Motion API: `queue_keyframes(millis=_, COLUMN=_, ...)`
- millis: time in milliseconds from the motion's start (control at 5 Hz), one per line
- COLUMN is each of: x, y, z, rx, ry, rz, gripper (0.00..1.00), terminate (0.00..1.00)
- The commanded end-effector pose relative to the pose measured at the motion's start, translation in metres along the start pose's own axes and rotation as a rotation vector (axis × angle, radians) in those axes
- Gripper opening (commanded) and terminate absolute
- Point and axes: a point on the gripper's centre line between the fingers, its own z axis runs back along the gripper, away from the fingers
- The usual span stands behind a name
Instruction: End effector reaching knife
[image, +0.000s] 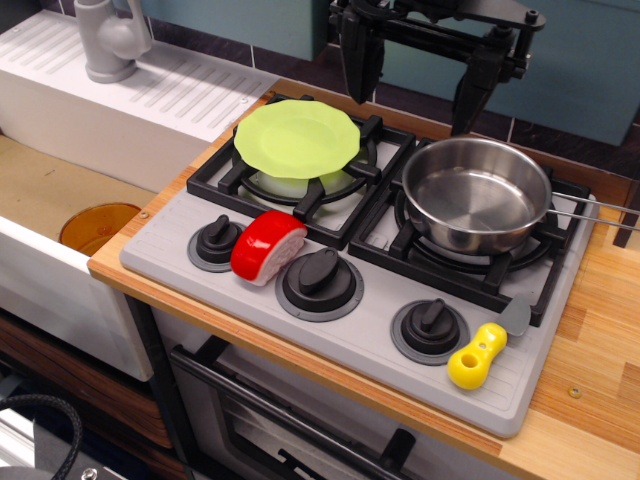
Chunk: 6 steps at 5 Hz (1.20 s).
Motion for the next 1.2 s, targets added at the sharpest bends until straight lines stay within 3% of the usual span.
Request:
queue_keyframes(millis=0, x=0.0, y=0.0, z=0.0, rx=0.0, ry=0.0, rz=0.0, gripper=1.0, terminate=0.0)
queue_keyframes(millis=200, x=-0.03, y=-0.043, z=-0.045, rx=-0.095, ry=-0.028, rz=0.105, gripper=1.0, terminate=0.0)
queue_keyframes(millis=600, x=-0.069, y=-0.103, z=-0.042, rx=-0.076, ry=-0.055, rz=0.275, gripper=1.0, terminate=0.0)
queue_keyframes(millis=1000, x=-0.08, y=-0.12, z=-0.068, rx=-0.105, ry=-0.135, rz=0.286, gripper=1.0, terminate=0.0)
